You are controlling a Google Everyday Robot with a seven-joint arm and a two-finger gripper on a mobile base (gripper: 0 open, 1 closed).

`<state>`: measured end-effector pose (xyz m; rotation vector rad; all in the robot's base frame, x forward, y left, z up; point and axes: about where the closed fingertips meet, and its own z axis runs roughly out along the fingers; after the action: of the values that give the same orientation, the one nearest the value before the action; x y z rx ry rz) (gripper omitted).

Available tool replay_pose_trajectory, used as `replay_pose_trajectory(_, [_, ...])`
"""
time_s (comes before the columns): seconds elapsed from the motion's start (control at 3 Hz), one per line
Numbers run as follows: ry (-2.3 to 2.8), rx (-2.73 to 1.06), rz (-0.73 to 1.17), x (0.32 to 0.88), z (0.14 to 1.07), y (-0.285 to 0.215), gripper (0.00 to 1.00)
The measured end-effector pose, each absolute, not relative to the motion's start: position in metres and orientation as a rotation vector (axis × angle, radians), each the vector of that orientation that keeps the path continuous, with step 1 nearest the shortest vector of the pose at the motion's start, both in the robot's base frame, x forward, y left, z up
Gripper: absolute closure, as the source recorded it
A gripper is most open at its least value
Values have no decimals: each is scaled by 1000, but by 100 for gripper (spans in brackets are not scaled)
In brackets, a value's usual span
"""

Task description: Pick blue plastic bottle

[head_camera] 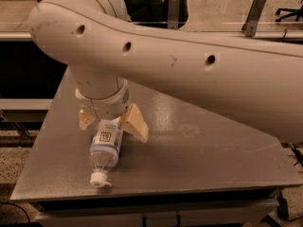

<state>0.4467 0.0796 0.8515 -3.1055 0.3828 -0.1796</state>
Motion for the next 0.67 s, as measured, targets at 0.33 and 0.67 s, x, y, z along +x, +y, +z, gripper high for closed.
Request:
replay_pose_trajectory(0.33, [390, -3110, -177, 447, 851, 80, 41])
replay_pose_trajectory(0.67, [417, -3096, -159, 447, 859, 78, 65])
